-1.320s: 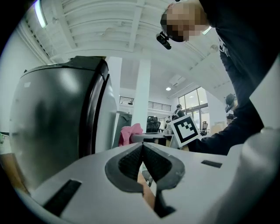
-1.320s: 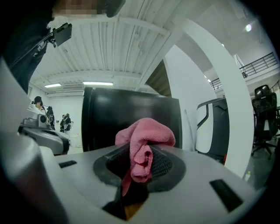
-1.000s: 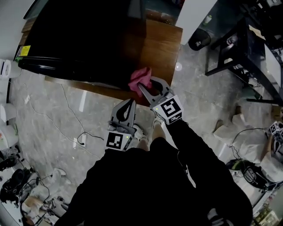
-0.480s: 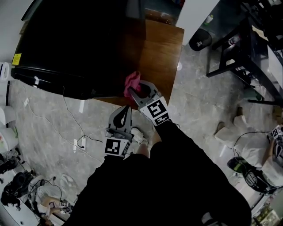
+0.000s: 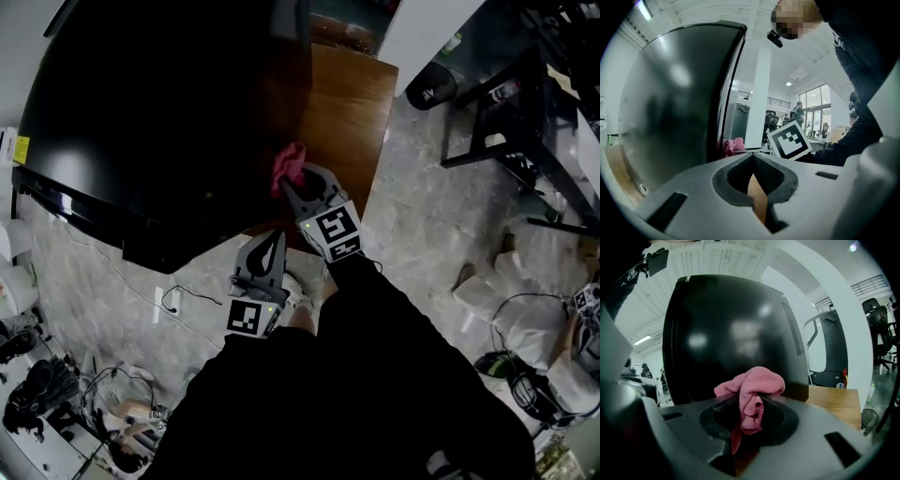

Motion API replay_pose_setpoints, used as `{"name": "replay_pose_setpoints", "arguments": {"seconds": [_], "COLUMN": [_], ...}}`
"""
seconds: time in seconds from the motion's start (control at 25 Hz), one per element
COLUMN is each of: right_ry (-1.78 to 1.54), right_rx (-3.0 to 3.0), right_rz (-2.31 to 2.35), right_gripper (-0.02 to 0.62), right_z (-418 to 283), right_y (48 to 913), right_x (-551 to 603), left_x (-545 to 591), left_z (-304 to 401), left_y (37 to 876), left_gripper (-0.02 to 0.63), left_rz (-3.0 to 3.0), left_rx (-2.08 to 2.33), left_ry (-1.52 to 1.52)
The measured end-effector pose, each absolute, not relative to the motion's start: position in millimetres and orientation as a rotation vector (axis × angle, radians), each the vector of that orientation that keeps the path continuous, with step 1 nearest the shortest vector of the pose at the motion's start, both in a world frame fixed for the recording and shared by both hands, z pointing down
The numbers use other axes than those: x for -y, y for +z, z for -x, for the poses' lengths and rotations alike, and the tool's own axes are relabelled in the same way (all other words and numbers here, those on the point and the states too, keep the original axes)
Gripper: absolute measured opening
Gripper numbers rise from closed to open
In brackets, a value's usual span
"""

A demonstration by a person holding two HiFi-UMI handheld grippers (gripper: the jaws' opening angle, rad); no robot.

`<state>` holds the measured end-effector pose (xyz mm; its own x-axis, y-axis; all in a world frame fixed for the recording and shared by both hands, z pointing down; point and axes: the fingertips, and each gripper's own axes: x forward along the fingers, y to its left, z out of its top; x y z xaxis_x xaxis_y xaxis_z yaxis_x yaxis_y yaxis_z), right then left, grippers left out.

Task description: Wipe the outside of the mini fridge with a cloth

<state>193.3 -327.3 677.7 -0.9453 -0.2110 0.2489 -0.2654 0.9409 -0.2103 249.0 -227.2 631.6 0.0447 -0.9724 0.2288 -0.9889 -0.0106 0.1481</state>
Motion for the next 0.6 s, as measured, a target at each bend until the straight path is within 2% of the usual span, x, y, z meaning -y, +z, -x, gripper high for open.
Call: {"name": "replay_pose_setpoints", "arguments": {"seconds": [0.6], "right_ry": [0.355], "right_rx": [2.847], "right_rz": [-0.353], "right_gripper": [0.101], "right_z": [-170], "right_y": [689], "right_x": [458], "left_x": [326], "left_z": [-264], "left_y": [630], "left_gripper": [0.006], "left_rz": [-2.015], "left_rx": [1.996], "left_ry": [0.066]}}
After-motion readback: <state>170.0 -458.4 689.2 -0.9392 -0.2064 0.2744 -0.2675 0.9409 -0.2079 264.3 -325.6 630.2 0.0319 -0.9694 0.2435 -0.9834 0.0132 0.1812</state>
